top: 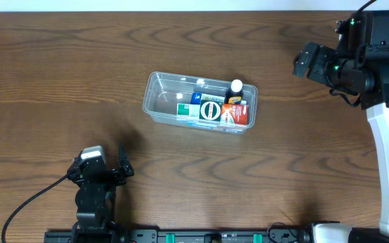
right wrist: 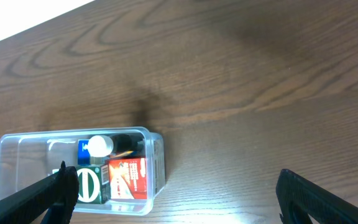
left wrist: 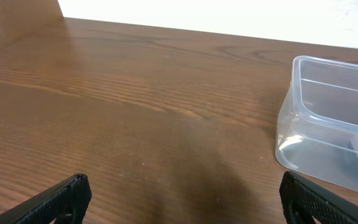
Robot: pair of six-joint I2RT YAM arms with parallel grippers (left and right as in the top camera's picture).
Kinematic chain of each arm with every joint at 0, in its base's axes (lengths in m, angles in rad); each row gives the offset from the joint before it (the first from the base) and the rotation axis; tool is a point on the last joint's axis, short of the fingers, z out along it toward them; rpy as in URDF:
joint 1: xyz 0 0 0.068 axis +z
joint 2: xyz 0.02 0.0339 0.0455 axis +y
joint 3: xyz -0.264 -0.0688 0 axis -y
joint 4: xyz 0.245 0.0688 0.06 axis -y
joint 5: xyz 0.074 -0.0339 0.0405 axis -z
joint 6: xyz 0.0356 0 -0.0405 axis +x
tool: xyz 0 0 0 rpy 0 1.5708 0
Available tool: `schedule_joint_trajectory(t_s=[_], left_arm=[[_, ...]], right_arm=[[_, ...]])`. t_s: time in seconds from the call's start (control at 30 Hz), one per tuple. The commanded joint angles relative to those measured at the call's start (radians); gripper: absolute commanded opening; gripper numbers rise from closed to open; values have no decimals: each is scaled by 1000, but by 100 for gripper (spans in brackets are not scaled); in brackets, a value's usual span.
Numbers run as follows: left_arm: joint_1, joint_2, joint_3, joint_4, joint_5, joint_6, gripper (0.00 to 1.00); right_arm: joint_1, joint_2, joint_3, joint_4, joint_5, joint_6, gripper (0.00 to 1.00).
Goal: Pack container
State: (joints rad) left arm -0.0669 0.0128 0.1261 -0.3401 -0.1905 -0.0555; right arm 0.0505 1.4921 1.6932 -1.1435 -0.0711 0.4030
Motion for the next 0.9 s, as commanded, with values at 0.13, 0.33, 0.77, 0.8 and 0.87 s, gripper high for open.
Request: schedule_joint_trajectory(t_s=[0.13,0.33,0.77,0.8,0.87], left_arm=[[4,-1,-19,-10,-1,-13,98],[4,-1,-19,-10,-1,-13,98],[4,-1,-19,-10,-1,-13,98],[4,-1,-19,-10,-1,-13,98],[4,-1,-19,-10,-1,-13,98]], right_arm=[[-5,-8,8,-2,3,11,99],[-5,-8,8,-2,3,11,99],[58,-322,-183,1,48,-95,99],[56,-396,-257,45,48,-125,99],[48,-528,-397,138,47,-177,99]])
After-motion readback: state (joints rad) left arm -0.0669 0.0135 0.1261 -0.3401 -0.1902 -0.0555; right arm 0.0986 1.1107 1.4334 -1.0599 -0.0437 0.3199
